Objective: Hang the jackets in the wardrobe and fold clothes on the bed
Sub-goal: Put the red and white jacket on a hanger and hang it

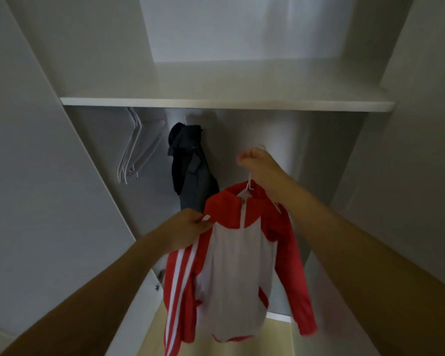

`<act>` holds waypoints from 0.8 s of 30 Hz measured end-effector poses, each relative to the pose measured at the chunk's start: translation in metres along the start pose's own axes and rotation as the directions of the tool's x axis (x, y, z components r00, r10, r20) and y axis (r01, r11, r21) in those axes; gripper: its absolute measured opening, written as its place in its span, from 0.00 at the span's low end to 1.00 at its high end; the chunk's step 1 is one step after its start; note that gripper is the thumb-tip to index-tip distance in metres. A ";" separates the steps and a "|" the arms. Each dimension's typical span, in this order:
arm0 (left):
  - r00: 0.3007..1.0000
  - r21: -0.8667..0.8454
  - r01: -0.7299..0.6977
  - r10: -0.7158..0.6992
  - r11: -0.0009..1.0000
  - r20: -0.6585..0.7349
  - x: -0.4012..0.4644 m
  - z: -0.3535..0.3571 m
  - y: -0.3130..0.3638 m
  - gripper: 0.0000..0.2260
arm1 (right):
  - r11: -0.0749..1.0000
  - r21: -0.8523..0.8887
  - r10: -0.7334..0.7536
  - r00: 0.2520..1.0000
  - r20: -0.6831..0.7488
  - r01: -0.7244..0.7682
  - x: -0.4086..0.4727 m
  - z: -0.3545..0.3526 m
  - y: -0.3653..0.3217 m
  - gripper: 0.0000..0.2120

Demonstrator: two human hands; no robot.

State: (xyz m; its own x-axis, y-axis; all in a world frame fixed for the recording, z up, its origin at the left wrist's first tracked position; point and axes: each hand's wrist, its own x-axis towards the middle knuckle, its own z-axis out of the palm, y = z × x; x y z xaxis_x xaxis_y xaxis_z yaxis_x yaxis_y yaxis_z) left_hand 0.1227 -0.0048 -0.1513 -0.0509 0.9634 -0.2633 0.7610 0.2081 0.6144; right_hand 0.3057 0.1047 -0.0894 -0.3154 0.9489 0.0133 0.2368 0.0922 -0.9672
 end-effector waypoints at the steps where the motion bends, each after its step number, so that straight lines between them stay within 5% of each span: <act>1: 0.998 -0.104 -0.007 0.000 0.995 -0.067 0.006 0.008 -0.002 0.21 | 1.000 0.005 -0.002 1.000 -0.005 0.002 0.011 0.007 0.000 0.04; 4: 0.978 -0.225 -0.028 -0.020 0.974 -0.207 0.036 0.030 -0.003 0.17 | 1.000 0.011 0.004 1.000 0.013 -0.005 0.046 0.022 0.005 0.04; 10: 0.914 -0.260 -0.071 -0.041 0.963 -0.404 0.110 0.026 0.006 0.13 | 0.983 -0.185 0.026 0.993 0.117 -0.004 0.109 0.041 0.005 0.21; 16: 0.804 -0.403 -0.148 -0.127 0.903 -0.581 0.189 0.005 0.030 0.11 | 0.950 -0.307 -0.046 0.998 0.041 0.056 0.157 0.034 0.000 0.13; 21: 0.747 -0.487 -0.179 -0.204 0.855 -0.633 0.239 -0.008 0.038 0.09 | 0.855 -0.518 -0.039 0.999 -0.005 0.031 0.177 0.017 0.013 0.18; 24: 0.806 -0.465 -0.097 -0.205 0.880 -0.556 0.271 -0.016 0.032 0.12 | 0.806 -0.590 -0.047 0.999 0.012 0.045 0.185 0.014 0.025 0.23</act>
State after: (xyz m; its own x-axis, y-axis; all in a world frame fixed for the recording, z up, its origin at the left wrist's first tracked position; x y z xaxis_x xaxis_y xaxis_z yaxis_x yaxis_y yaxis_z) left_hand 0.1228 0.2657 -0.1916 -0.5563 0.8275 0.0753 0.3742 0.1686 0.9119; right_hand 0.2401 0.2778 -0.1145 -0.3375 0.9397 0.0560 0.7189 0.2957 -0.6291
